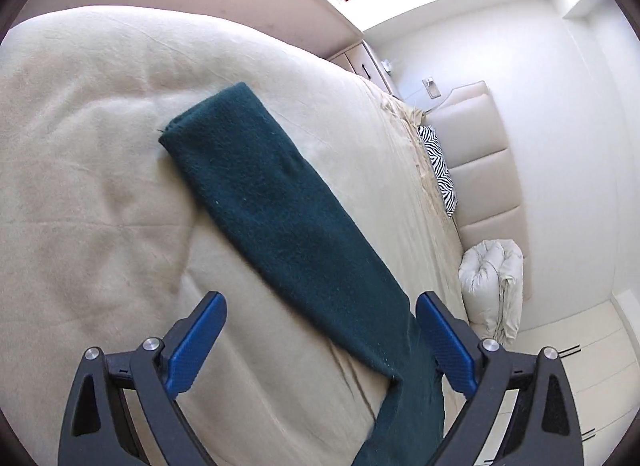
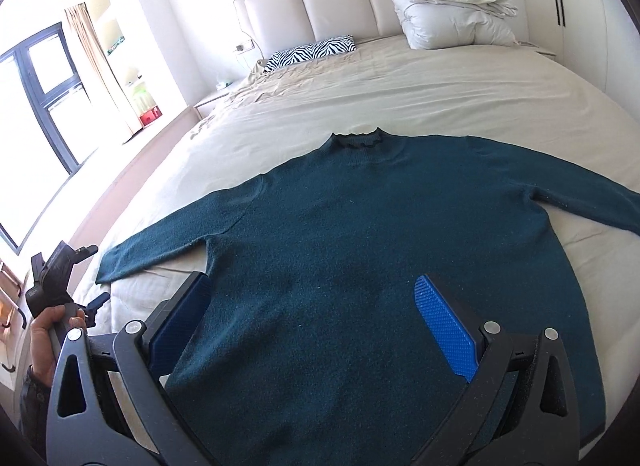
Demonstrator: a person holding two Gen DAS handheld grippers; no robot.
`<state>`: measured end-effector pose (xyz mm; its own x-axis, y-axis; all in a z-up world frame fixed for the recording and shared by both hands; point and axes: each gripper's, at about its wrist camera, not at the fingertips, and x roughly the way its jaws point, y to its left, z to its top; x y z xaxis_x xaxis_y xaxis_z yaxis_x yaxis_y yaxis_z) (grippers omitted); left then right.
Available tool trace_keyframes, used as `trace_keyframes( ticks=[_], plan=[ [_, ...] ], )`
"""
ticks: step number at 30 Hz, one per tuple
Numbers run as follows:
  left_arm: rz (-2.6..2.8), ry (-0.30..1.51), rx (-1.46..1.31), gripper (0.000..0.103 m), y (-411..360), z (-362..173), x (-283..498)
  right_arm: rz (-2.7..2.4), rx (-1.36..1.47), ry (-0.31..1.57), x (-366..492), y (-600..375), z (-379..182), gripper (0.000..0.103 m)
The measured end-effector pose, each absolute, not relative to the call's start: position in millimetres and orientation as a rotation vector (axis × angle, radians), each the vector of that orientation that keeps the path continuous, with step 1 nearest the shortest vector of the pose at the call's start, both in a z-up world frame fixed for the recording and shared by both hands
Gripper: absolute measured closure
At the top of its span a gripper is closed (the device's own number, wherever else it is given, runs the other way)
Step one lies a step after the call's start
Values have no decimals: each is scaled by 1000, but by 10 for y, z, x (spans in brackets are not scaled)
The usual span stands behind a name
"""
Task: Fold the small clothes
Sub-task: 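Grasp the sweater sleeve cuff with the left tool and lift it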
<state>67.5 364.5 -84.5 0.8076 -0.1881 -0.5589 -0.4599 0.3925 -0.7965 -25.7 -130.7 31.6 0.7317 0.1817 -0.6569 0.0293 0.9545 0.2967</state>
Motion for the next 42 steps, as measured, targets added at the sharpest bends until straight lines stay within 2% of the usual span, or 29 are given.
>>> trace_keyframes(
  ticks=[4,9,12,14,16,19,21,22,23,25,27,29,35,42],
  plan=[
    [236,602,-1317,12,3995,-1088,714,107,343,765,-101,-1261,277,0],
    [242,524,-1396,16,4101,-1185,827,129,373,798,73,-1168,154,8],
    [259,513,-1438,39,4209,-1308,966,129,371,801,120,-1152,102,13],
    [278,519,-1462,64,4287,-1396,1053,127,376,803,144,-1180,80,14],
    [293,542,-1430,76,4313,-1366,1150,122,384,802,152,-1234,64,15],
    [284,606,-1194,92,4094,-1016,1463,117,400,809,182,-1340,22,22],
    [252,636,-956,93,3752,-672,1696,121,424,824,238,-1427,-26,28],
    [224,650,-825,93,3500,-503,1806,129,438,833,267,-1470,-47,35],
    [191,670,-673,93,3176,-350,1918,140,455,842,301,-1509,-66,42],
    [137,703,-284,93,2374,-165,2096,171,506,852,399,-1585,-105,47],
    [113,692,113,93,1553,-208,2118,206,585,868,533,-1668,-164,47],
    [88,669,341,93,971,-412,1971,271,681,905,699,-1716,-254,47],
    [64,656,538,93,408,-793,1645,478,904,1030,1280,-1533,-639,47],
    [94,626,501,90,495,-761,1514,601,1131,1200,1934,-996,-1293,45]
  ],
)
